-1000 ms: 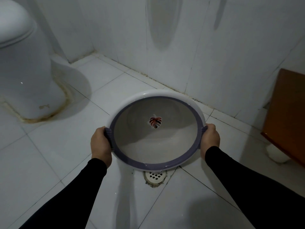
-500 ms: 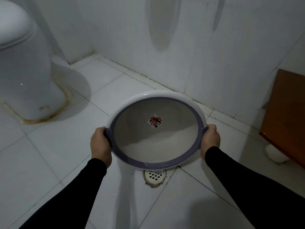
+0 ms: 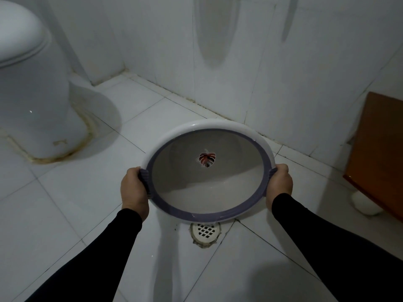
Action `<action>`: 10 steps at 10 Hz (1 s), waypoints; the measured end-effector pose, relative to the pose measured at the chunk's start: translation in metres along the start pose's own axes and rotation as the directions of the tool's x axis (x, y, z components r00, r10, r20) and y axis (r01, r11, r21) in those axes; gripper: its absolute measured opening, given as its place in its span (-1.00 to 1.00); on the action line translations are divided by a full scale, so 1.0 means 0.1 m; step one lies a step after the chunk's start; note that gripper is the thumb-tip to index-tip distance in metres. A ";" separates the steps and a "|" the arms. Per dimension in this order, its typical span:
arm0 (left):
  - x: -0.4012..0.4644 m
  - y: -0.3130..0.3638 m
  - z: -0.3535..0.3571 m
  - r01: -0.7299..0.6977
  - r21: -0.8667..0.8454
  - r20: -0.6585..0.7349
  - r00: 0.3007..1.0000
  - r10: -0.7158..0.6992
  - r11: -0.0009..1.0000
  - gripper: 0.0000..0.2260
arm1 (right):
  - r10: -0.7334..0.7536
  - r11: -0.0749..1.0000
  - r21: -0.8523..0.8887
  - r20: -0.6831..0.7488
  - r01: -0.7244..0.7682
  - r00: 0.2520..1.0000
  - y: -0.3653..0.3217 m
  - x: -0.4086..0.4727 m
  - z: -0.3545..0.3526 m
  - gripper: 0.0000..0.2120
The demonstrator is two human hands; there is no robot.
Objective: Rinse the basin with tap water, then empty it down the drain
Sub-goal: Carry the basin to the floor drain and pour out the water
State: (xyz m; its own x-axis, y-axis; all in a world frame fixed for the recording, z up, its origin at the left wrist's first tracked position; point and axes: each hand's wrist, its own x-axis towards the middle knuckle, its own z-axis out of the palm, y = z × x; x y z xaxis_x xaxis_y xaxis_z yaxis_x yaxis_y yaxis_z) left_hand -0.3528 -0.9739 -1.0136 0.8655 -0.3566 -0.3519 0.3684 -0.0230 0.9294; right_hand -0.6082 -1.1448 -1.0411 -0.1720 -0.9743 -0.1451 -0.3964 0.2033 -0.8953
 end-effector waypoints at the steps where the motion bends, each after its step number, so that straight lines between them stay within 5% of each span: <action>1: -0.01 0.02 0.00 -0.004 0.009 0.003 1.000 0.004 1.000 -0.77 | -0.009 0.999 -0.034 -0.003 0.009 1.000 -0.01 -0.01 -0.01 -0.90; 6: -0.05 0.08 0.01 -0.022 -0.042 0.010 1.000 0.022 0.999 -0.76 | 0.006 0.999 0.054 0.003 -0.006 1.000 -0.13 -0.11 -0.07 -0.90; 7: -0.05 0.10 0.02 -0.021 -0.050 0.017 1.000 0.021 0.999 -0.76 | 0.034 0.992 0.125 -0.004 -0.034 0.999 -0.18 -0.13 -0.08 -0.73; 8: -0.06 0.10 0.02 -0.019 -0.073 0.009 1.000 0.020 0.997 -0.74 | 0.184 0.958 0.222 0.010 -0.181 0.983 -0.21 -0.11 -0.08 -0.70; 10: -0.09 0.13 0.03 -0.052 -0.056 -0.003 0.999 0.052 0.997 -0.77 | 0.251 0.924 0.292 0.025 -0.247 0.968 -0.25 -0.13 -0.10 -0.77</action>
State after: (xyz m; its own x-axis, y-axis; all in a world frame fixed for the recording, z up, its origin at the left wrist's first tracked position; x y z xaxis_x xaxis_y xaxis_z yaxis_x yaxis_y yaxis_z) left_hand -0.3570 -0.9734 -0.9980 0.8847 -0.3542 -0.3031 0.3409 0.0479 0.9389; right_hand -0.6054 -1.1363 -1.0131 -0.2436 -0.8943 -0.3753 -0.0600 0.4001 -0.9145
